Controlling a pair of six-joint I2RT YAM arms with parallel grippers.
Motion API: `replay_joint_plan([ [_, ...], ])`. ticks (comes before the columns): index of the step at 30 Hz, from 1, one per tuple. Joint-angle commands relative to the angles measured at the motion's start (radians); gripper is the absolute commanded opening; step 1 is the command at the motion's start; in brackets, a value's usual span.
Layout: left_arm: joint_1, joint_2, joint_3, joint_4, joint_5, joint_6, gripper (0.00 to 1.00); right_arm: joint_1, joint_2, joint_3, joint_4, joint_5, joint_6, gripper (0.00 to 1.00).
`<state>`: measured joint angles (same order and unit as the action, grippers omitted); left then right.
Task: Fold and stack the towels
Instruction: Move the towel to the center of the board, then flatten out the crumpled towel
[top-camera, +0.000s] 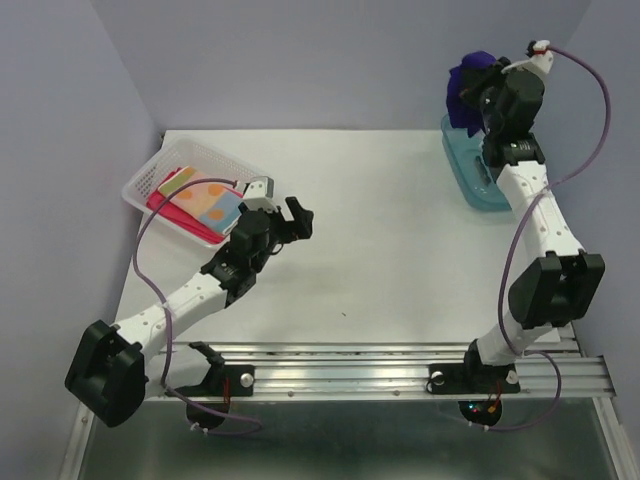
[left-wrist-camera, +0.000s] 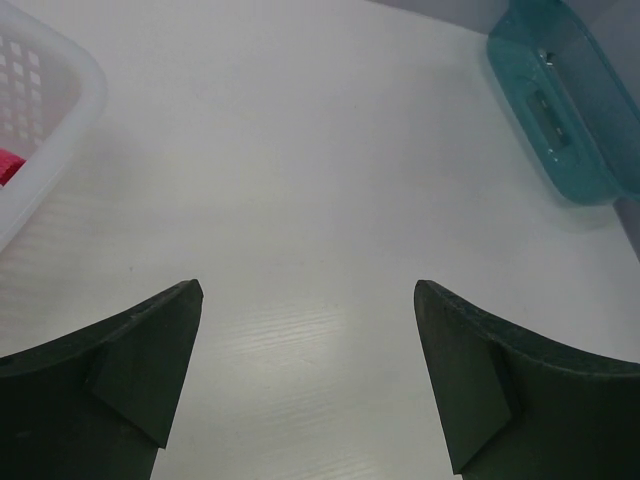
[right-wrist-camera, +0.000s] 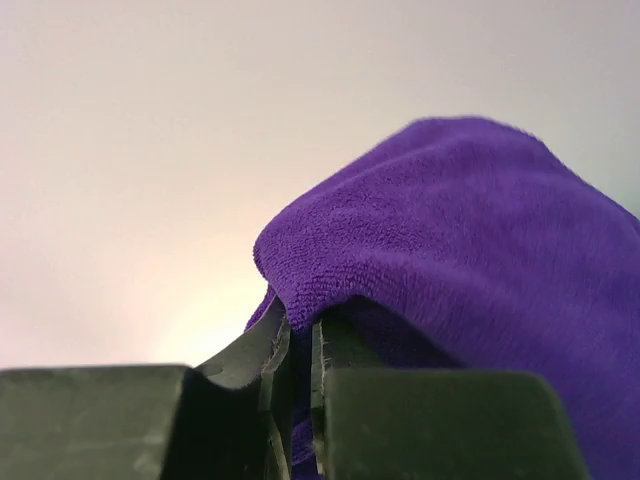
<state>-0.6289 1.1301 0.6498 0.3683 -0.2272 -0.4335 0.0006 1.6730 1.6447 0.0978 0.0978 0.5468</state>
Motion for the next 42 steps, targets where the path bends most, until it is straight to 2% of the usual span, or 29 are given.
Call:
replay_joint_plan([
  [1, -0.006, -0.059, -0.032, -0.037, -0.009, -0.063, 0.99, 0.124, -0.053, 0.020, -0.063, -0.436, -0.038, 0.07],
  [2, -0.006, -0.070, -0.036, -0.046, -0.012, -0.074, 0.99, 0.130, -0.094, -0.038, -0.050, -0.549, 0.014, 0.07],
  [4, -0.006, -0.113, -0.061, -0.064, -0.020, -0.108, 0.99, 0.144, -0.152, -0.133, 0.020, -0.607, 0.054, 0.07],
  [5, -0.006, -0.128, -0.073, -0.072, -0.027, -0.129, 0.99, 0.144, -0.209, -0.243, 0.029, -0.606, 0.074, 0.13],
  [7, -0.006, -0.168, -0.078, -0.116, -0.038, -0.145, 0.99, 0.142, -0.271, -0.351, -0.007, -0.526, 0.082, 0.20],
  [10, -0.008, -0.217, -0.081, -0.185, -0.046, -0.168, 0.99, 0.142, -0.355, -0.541, -0.095, -0.339, 0.084, 0.42],
  [11, -0.008, -0.231, -0.084, -0.202, -0.055, -0.177, 0.99, 0.142, -0.372, -0.578, -0.151, -0.258, 0.084, 0.63],
  [14, -0.009, -0.292, -0.119, -0.259, -0.064, -0.220, 0.99, 0.142, -0.458, -0.727, -0.274, -0.170, 0.096, 0.87],
  [16, -0.009, -0.306, -0.134, -0.270, -0.055, -0.229, 0.99, 0.142, -0.511, -0.819, -0.285, -0.153, 0.105, 0.98],
  [20, -0.011, -0.279, -0.150, -0.252, -0.023, -0.234, 0.99, 0.144, -0.652, -0.913, -0.342, -0.119, 0.134, 1.00],
  [23, -0.014, -0.190, -0.131, -0.223, 0.026, -0.209, 0.99, 0.142, -0.751, -0.979, -0.401, -0.104, 0.160, 1.00],
  [27, -0.020, -0.029, -0.089, -0.226, 0.028, -0.227, 0.99, 0.168, -0.788, -1.016, -0.483, -0.142, 0.131, 1.00],
  [30, -0.020, 0.048, -0.052, -0.302, -0.047, -0.277, 0.99, 0.246, -0.757, -1.019, -0.486, -0.132, 0.093, 1.00],
  [32, -0.020, 0.095, -0.019, -0.364, -0.064, -0.307, 0.99, 0.366, -0.692, -0.979, -0.489, -0.098, 0.090, 1.00],
  [33, -0.022, 0.091, -0.028, -0.365, -0.060, -0.312, 0.99, 0.472, -0.629, -0.933, -0.491, -0.004, 0.108, 1.00],
  [35, -0.022, 0.060, -0.050, -0.361, -0.058, -0.324, 0.99, 0.603, -0.549, -0.883, -0.497, 0.095, 0.134, 1.00],
  [36, -0.022, 0.016, -0.071, -0.361, -0.063, -0.326, 0.99, 0.730, -0.509, -0.855, -0.500, 0.217, 0.175, 1.00],
  [38, -0.022, -0.041, -0.091, -0.367, -0.072, -0.350, 0.99, 0.823, -0.360, -0.760, -0.492, 0.284, 0.189, 1.00],
  [39, -0.022, -0.102, -0.101, -0.421, -0.090, -0.364, 0.99, 0.885, -0.249, -0.723, -0.495, 0.333, 0.200, 1.00],
  [40, -0.022, -0.136, -0.105, -0.455, -0.113, -0.391, 0.99, 0.912, -0.248, -0.680, -0.497, 0.347, 0.193, 1.00],
  [42, -0.022, -0.217, -0.107, -0.541, -0.190, -0.500, 0.99, 0.958, -0.092, -0.548, -0.527, 0.362, 0.160, 1.00],
])
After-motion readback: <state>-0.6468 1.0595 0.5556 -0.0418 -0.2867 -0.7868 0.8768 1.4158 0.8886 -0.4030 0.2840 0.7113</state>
